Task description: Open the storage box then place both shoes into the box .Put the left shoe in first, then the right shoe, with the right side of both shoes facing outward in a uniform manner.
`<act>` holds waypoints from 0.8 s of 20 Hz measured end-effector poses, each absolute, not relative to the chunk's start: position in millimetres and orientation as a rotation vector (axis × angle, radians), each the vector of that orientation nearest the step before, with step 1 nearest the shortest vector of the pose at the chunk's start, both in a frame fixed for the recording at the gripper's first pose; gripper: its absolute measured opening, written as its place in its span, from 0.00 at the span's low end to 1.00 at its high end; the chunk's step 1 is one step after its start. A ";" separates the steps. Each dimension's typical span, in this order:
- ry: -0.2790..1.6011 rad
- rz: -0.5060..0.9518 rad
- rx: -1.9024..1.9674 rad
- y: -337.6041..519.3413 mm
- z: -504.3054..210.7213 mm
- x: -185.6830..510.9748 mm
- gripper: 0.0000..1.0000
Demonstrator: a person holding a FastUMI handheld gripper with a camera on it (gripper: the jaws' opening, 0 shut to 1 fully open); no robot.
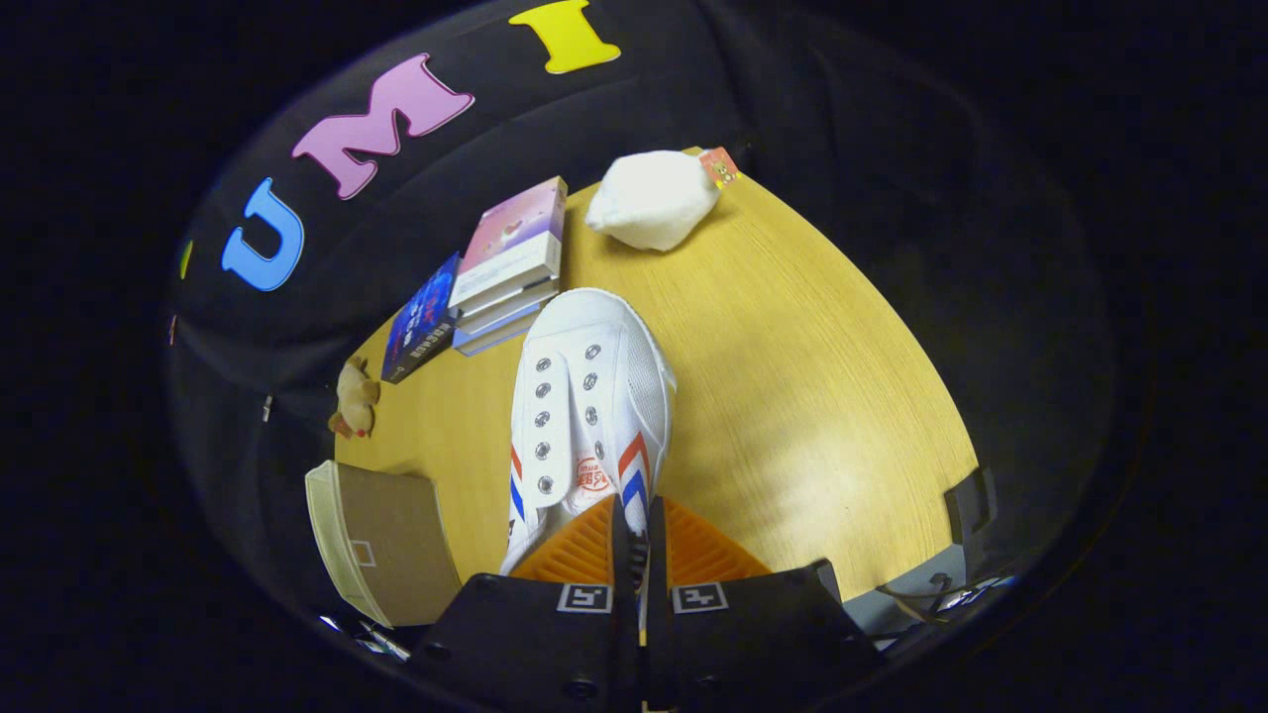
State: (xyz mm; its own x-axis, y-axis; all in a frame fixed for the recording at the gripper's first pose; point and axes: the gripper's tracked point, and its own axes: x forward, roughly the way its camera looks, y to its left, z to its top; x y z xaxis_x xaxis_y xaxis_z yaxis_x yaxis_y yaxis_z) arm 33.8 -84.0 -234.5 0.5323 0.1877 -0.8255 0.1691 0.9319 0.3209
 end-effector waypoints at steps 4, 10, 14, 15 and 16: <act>0.966 0.063 0.370 -24.3 -182.8 14.9 0.07; 0.921 0.182 0.384 93.5 -124.0 -9.3 0.07; 0.928 0.284 0.408 178.7 -114.9 -19.2 0.07; 0.939 0.301 0.416 196.9 -117.4 -21.1 0.07; 0.957 0.315 0.419 214.6 -121.6 -24.2 0.07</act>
State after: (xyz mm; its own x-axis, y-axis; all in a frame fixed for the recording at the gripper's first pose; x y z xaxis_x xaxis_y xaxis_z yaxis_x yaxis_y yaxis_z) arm -24.2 214.6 -121.6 0.5406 0.4377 -0.7184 -0.0751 0.8757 0.4770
